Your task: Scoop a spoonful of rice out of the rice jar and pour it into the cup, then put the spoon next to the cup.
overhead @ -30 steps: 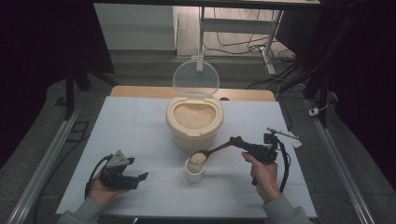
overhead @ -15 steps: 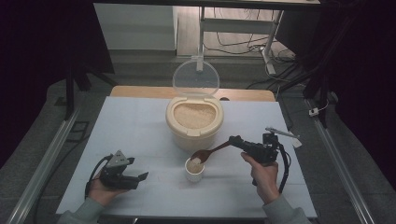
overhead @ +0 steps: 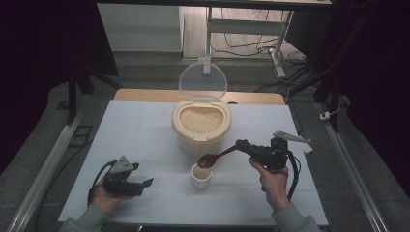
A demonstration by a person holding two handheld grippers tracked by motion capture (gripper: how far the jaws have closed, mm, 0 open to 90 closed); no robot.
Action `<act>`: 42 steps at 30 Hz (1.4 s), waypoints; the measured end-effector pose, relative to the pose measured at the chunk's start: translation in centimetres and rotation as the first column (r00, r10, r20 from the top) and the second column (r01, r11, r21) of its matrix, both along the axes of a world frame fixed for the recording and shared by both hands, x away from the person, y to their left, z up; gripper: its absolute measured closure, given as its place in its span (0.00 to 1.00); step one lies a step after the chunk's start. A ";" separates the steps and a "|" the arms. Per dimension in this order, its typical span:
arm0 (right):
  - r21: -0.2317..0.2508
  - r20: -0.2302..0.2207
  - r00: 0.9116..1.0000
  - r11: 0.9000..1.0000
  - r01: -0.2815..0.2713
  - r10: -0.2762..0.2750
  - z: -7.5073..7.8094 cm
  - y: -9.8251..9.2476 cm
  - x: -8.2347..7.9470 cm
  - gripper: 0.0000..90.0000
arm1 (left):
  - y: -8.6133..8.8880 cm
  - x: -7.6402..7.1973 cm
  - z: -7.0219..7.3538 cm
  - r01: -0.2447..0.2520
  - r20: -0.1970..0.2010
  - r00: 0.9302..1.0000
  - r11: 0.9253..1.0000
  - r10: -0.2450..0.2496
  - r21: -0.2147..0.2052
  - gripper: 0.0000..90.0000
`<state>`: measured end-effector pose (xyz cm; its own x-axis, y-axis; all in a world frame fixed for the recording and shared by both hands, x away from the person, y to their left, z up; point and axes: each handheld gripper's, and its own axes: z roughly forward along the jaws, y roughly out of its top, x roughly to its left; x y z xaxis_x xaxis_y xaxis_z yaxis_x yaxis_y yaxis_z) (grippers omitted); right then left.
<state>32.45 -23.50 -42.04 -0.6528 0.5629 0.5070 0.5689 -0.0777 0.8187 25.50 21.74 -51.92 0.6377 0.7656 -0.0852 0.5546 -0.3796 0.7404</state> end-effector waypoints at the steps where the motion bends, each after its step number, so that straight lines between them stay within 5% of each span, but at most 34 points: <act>1: 0.005 -0.002 1.000 1.000 0.002 -0.002 -0.1 0.0 0.0 0.93 | 0.0 0.0 0.0 0.000 0.000 1.000 1.000 0.000 0.000 0.21; 22: 0.035 0.012 1.000 0.999 -0.016 0.015 0.9 -3.3 0.0 0.93 | 0.0 0.0 0.0 -0.002 -0.002 1.000 1.000 0.002 -0.003 0.21; 42: -0.045 -0.028 0.999 0.998 -0.038 0.037 1.9 -7.6 -0.1 0.93 | 0.0 0.0 0.0 -0.002 0.000 1.000 1.000 0.002 -0.004 0.21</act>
<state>32.38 -31.14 -40.11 -0.6602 0.5612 0.4992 0.5928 -0.0188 0.8051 25.54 21.73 -51.90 0.6362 0.7665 -0.0879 0.5552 -0.3758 0.7420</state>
